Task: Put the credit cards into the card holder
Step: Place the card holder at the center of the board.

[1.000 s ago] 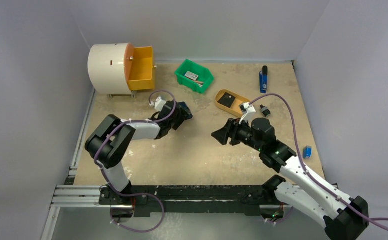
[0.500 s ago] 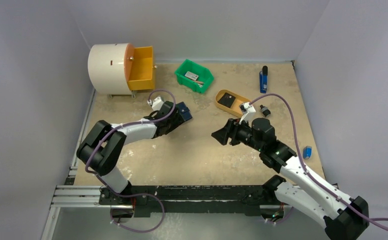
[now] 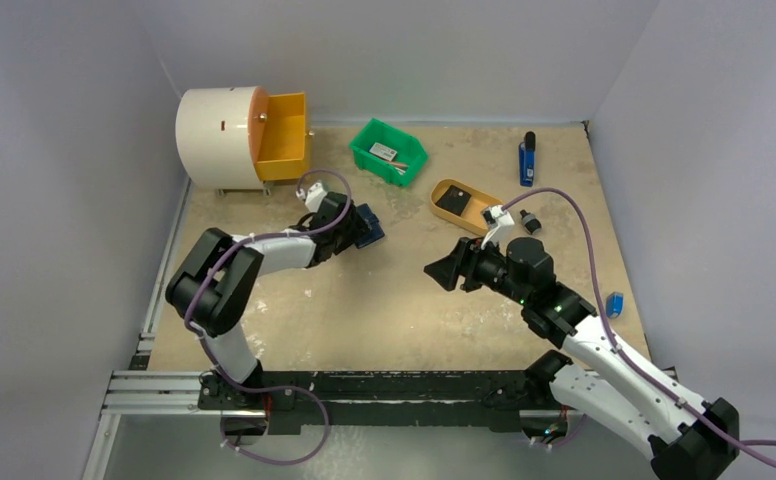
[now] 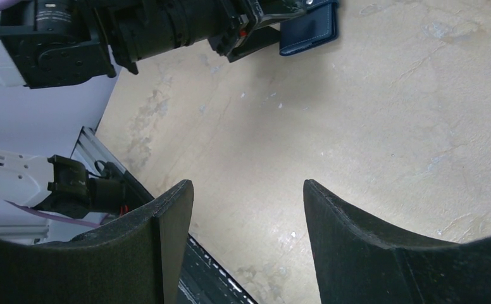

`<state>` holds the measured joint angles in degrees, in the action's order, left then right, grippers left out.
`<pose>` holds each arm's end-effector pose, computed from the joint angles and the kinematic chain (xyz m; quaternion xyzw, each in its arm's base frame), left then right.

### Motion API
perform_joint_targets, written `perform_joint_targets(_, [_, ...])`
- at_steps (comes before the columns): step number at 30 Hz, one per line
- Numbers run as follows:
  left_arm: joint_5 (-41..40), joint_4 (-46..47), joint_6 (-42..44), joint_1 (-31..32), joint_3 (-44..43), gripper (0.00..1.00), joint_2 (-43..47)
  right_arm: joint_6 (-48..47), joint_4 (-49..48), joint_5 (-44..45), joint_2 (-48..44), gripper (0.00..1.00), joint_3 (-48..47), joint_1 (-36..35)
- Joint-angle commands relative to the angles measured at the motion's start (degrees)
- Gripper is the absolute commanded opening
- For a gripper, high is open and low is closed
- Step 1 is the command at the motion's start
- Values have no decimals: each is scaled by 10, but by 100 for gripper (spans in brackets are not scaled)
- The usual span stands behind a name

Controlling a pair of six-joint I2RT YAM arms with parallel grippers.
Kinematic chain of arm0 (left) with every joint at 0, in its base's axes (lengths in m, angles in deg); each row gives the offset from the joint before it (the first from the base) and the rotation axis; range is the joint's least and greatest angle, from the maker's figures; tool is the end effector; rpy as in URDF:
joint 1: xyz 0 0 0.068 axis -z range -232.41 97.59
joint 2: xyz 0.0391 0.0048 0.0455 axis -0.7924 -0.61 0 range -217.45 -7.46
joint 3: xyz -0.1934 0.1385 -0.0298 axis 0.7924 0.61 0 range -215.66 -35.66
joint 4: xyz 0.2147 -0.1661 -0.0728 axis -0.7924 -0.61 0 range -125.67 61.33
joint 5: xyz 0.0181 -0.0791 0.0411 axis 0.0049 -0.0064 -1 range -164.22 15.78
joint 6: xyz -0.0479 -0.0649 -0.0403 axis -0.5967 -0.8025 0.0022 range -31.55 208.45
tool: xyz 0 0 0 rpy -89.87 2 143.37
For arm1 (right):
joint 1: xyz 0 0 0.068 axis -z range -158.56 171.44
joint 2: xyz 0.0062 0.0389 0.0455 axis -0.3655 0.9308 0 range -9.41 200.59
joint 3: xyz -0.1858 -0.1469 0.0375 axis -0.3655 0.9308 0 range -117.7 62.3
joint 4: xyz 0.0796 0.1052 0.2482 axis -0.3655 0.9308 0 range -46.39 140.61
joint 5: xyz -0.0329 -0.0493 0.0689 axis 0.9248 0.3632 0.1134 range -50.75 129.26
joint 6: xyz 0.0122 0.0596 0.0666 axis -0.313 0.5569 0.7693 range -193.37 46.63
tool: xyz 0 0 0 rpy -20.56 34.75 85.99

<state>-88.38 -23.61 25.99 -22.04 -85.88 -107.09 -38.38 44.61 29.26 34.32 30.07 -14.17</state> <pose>0.3428 -0.1780 0.0707 -0.2987 0.8659 -0.2005 0.3476 0.2163 0.1722 0.2449 -0.0587 0.7766 0.4158 0.4697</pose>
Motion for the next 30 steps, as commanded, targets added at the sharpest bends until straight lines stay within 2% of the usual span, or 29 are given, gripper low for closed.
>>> perform_joint_targets(1, [47,0,23,-1,-1,61,-38,7,-11,3,-13,66,-11,0])
perform_joint_targets(16, [59,-39,58,0,-91,58,-99,19,-12,5,-10,66,-6,0])
perform_joint_targets(30, [68,-29,63,14,-113,57,-118,17,0,10,-13,65,-8,0])
